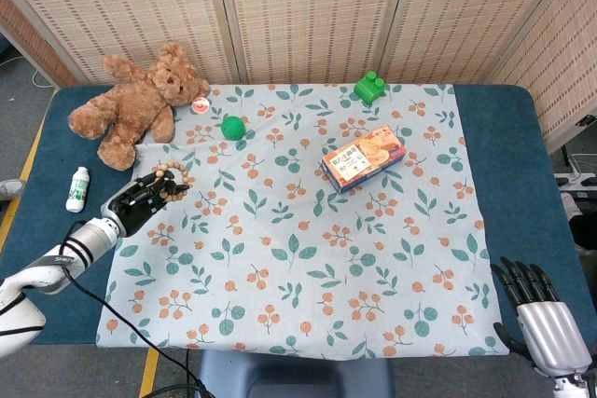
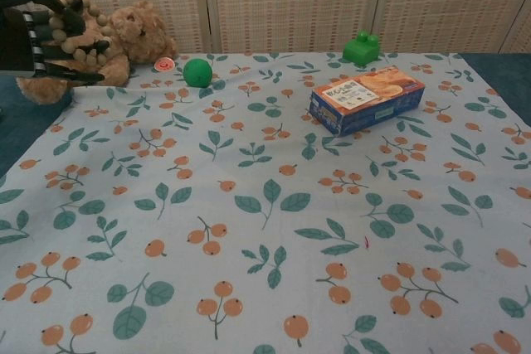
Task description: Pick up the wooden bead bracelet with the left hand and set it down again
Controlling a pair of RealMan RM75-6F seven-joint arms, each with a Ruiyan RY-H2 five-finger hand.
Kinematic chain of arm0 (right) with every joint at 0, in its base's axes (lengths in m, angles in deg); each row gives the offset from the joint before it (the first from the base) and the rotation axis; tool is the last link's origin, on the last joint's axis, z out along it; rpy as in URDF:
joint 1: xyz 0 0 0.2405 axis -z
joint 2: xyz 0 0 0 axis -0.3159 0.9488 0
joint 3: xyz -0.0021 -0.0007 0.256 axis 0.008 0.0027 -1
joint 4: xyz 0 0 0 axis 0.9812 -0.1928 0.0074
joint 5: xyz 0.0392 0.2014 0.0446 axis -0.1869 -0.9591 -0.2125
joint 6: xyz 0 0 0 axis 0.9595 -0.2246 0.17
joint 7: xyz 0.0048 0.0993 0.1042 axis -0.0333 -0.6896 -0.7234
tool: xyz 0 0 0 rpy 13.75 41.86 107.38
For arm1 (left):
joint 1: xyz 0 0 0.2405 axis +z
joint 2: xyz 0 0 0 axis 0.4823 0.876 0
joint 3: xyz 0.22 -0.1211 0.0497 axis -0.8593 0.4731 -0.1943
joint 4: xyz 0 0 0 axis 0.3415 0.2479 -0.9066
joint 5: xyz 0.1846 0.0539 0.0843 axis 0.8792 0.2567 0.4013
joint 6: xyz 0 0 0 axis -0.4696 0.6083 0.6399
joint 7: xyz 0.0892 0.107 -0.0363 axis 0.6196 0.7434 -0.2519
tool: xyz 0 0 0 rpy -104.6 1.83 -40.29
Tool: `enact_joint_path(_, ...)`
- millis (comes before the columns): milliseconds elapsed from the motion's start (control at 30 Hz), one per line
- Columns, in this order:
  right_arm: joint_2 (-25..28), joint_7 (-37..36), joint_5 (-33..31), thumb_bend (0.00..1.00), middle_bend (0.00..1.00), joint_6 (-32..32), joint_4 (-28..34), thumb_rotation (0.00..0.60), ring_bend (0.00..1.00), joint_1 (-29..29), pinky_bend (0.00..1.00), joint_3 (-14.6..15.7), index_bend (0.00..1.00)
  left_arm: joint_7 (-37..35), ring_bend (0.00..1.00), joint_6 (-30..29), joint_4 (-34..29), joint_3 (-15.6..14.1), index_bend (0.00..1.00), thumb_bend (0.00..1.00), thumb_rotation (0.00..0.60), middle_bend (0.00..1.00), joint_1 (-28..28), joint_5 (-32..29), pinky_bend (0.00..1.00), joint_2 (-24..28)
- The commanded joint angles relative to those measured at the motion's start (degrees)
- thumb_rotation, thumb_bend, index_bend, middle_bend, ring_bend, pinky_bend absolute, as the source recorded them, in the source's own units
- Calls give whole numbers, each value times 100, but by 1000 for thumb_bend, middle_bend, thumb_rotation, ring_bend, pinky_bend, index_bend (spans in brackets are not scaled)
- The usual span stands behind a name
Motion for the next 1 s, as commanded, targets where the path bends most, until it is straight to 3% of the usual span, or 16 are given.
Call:
enact_joint_path(33, -3, 11, -8, 216, 0, 16, 6, 600, 0, -4, 0, 3, 0, -582, 298, 350, 251, -68, 467, 792, 596, 605, 141, 739, 32, 56)
enact_joint_path(133, -12, 31, 5, 217, 0, 71, 16, 600, 0, -23, 0, 26, 0, -506, 276, 269, 344, 37, 437, 623, 462, 565, 377, 1798, 31, -201)
enact_joint_path(233, -26, 63, -6, 217, 0, 75, 18, 600, 0, -26, 0, 18, 0, -556, 265, -25, 199, 120, 420, 547, 305, 546, 489, 2595, 31, -414)
enact_joint_path(300, -31, 74, -12, 217, 0, 83, 20, 600, 0, -29, 0, 17, 0, -702, 261, -115, 162, 117, 415, 519, 237, 537, 528, 2930, 30, -502)
enact_joint_path(500, -24, 71, 8, 217, 0, 49, 23, 600, 0, -15, 0, 27, 0, -1197, 245, -139, 157, 4, 386, 488, 172, 507, 521, 3851, 27, -649)
enact_joint_path(600, -6, 32, 18, 217, 0, 20, 19, 600, 0, -6, 0, 30, 0, -1497, 247, -124, 174, -83, 391, 488, 197, 508, 477, 4157, 27, -642)
enact_joint_path(700, 7, 5, 21, 217, 0, -14, 14, 600, 0, 5, 0, 27, 0, -1748, 252, -152, 154, -212, 422, 487, 281, 520, 399, 4451, 29, -586)
enact_joint_path(867, 9, 2, 41, 217, 0, -12, 6, 600, 0, 3, 0, 36, 0, -2271, 277, -298, 62, -312, 478, 490, 540, 568, 322, 4761, 35, -530)
enact_joint_path(1000, -7, 25, 34, 217, 0, -37, -3, 600, 0, 12, 0, 22, 0, -2611, 287, -376, -44, -418, 546, 505, 585, 607, 308, 4988, 37, -484)
